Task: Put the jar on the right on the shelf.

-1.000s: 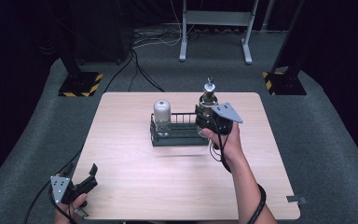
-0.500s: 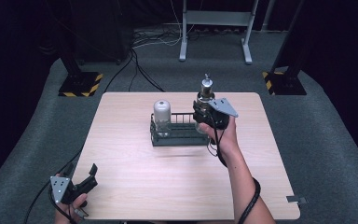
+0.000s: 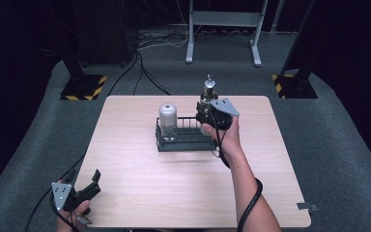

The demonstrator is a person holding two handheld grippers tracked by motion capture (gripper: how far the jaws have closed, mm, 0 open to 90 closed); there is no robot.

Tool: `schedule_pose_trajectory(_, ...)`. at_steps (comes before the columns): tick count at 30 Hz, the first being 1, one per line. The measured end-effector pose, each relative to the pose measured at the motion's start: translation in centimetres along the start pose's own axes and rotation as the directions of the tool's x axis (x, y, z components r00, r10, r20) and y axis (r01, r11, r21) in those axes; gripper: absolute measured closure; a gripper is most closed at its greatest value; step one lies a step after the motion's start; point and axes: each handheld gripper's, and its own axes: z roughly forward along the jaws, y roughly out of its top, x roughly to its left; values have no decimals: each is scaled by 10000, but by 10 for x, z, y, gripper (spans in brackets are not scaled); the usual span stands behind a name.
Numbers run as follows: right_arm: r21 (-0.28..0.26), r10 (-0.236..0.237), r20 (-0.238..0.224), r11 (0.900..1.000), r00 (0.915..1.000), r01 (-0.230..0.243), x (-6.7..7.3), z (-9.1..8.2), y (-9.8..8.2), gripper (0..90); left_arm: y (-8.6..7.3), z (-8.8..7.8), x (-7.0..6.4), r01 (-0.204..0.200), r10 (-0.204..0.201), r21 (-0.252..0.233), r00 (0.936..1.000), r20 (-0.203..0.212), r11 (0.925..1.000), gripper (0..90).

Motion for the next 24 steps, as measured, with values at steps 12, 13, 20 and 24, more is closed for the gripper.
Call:
schedule_pose_trajectory(12,1,125,122,9999,9998,-125,2,16,-1,330,0,0,0,28,-28,-9,10000,10,10000,91)
schedule_pose_trajectory(13,5,162,138,9999,9998,-162,2,17,-1,331,0,0,0,33,-33,-9,10000,10,10000,91)
schedule_pose_trajectory(20,138,209,290,9997,9994,-213,2,27,-8,330,0,1,1,82,-82,21,10000,24,10000,91)
schedule_pose_trajectory(24,178,218,346,9996,9992,-224,0,31,-12,331,0,1,1,96,-96,26,10000,29,10000,91)
